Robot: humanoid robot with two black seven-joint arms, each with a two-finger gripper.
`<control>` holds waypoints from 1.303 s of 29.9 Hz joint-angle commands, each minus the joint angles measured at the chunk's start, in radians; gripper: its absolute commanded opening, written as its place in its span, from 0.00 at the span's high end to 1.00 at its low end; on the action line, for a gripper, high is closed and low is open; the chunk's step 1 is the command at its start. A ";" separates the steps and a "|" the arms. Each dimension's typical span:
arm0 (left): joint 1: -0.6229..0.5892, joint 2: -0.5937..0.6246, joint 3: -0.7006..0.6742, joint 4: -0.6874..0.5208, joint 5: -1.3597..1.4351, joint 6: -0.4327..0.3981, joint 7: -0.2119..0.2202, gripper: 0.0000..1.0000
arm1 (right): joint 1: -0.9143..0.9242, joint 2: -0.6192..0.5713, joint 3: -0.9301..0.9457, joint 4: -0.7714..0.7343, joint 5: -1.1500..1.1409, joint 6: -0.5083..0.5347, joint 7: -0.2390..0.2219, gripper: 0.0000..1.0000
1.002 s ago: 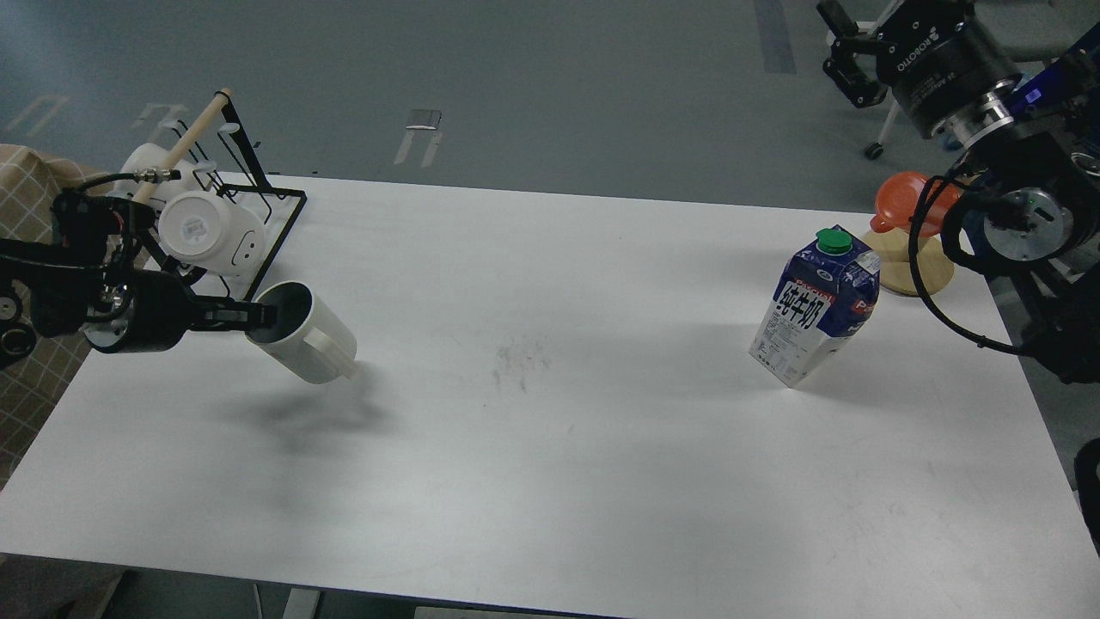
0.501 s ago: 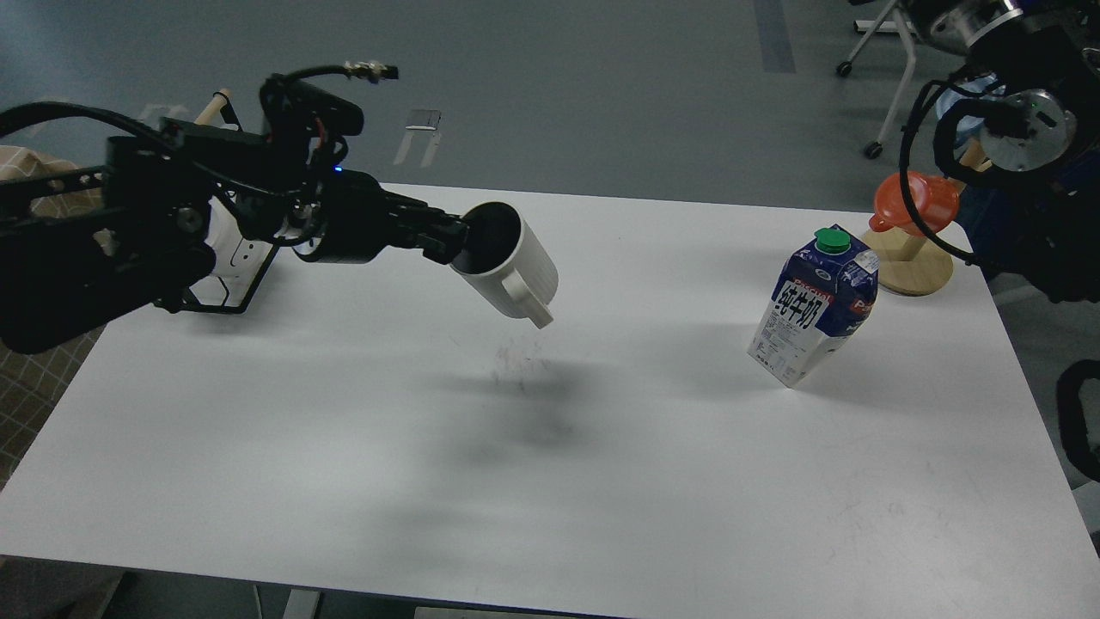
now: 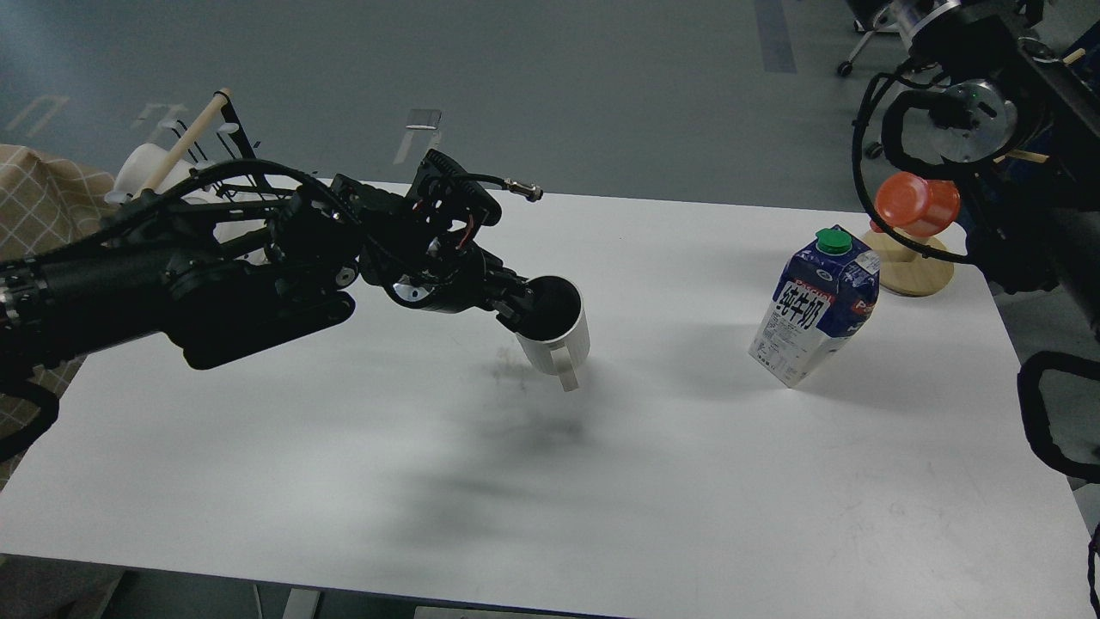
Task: Place cup and milk with both arms
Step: 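Lift the white mug with the left gripper and carry it to table center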
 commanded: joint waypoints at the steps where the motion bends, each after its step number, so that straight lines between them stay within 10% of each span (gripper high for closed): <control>1: -0.022 -0.012 0.063 0.011 -0.001 0.000 -0.002 1.00 | -0.006 0.000 0.000 0.000 0.003 -0.001 0.000 0.00; 23: -0.009 -0.057 0.084 0.051 -0.003 0.000 0.006 1.00 | -0.023 0.006 0.000 0.002 0.003 -0.001 0.002 0.00; 35: -0.004 -0.055 0.081 0.046 -0.017 0.000 0.000 0.20 | -0.034 0.006 -0.002 0.002 0.003 0.001 0.002 0.00; 39: -0.021 -0.048 0.071 0.036 -0.021 0.000 -0.005 0.10 | -0.034 -0.003 -0.002 0.002 0.004 0.001 0.002 0.00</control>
